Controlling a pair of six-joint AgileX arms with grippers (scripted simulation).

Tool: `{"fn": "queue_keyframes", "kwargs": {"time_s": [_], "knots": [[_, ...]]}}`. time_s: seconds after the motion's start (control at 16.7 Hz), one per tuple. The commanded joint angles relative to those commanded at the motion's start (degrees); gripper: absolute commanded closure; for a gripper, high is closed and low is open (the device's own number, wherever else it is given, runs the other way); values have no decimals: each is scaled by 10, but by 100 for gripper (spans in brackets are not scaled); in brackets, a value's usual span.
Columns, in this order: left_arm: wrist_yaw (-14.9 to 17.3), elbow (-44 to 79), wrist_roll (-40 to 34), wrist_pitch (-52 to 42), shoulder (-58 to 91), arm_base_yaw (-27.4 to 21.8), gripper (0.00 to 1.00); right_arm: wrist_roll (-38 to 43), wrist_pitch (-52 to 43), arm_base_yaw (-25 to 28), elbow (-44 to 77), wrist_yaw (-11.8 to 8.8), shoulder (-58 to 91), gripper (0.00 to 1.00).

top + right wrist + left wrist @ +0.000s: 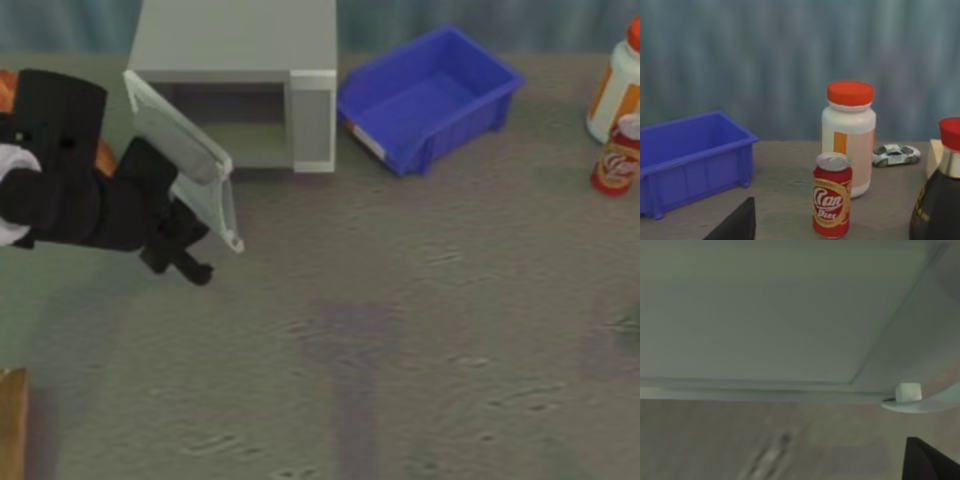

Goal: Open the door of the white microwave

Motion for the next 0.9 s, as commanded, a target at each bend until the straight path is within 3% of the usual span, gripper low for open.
{"fn": "queue_keyframes", "kwargs": {"time_s": [0.42, 0.9], "knots": [[0, 0, 0, 0, 0, 0, 100, 0, 0, 0, 0, 0, 0, 0], [0, 0, 0, 0, 0, 0, 40, 0, 0, 0, 0, 0, 0, 0]]}}
